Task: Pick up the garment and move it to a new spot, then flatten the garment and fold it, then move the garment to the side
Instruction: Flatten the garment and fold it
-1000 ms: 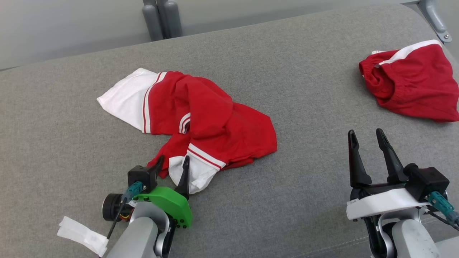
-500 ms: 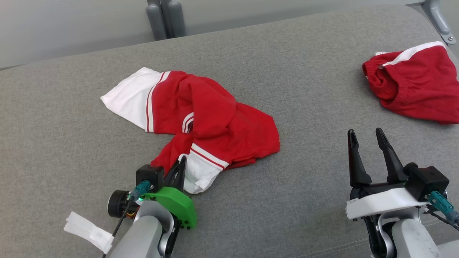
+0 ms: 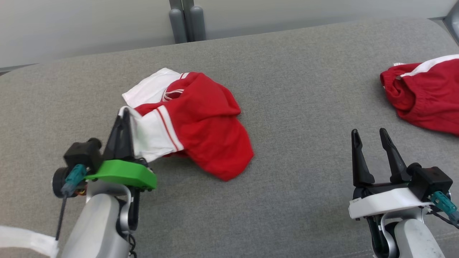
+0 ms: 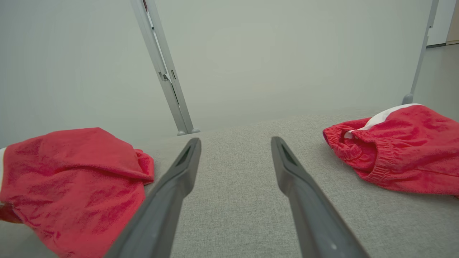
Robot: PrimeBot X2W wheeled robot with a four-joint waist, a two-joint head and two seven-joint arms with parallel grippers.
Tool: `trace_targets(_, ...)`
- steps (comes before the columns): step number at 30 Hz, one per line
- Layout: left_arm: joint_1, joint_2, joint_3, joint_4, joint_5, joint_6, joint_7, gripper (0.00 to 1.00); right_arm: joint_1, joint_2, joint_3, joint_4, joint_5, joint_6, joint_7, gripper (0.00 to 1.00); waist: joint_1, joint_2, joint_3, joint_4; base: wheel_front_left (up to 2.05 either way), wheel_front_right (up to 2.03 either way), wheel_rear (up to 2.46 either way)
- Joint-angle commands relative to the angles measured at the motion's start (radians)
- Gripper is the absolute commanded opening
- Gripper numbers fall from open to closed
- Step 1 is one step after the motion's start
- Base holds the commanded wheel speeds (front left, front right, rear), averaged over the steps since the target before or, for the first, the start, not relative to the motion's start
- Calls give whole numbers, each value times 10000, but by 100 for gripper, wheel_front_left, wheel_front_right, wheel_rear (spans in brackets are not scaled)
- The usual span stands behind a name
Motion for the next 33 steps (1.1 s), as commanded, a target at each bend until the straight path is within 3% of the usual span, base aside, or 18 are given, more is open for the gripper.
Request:
trace_targets(1,337,182,353,-216,-136,174,-31,0,73,-16,-15,-11,-60,-9,-29,100,0,0,-79,182,0,0,0)
trace_targets(10,1440,555,2103,112,-717,597,-33,0,-33,-18,52,67,-110,-11,-29,100,0,0,-32,383,0,0,0)
trace_targets(17,1797,437,2673,1256,-782,570,-32,0,-40,-16,72,144,-166,-11,-31,100,0,0,-58,399,0,0,0)
trace_targets(18,1797,421,2727,1377,-738,570,-33,6,-35,-18,80,158,-167,-11,-29,100,0,0,-70,399,0,0,0)
trace_targets(19,1781,416,2774,1471,-704,564,-34,42,-29,-16,90,168,-169,-11,-29,100,0,0,-78,400,0,0,0)
trace_targets(20,1756,398,2820,1546,-651,535,-34,98,-16,-16,98,184,-172,-11,-29,100,0,0,-92,402,0,0,0)
trace_targets(28,1700,277,2981,863,238,414,-32,100,2,-16,241,353,-230,-9,-29,100,0,0,-239,639,0,0,0)
trace_targets(33,1880,-54,2179,-15,1289,37,-31,100,-56,-16,296,367,-256,-11,-29,100,0,0,-313,905,0,0,0)
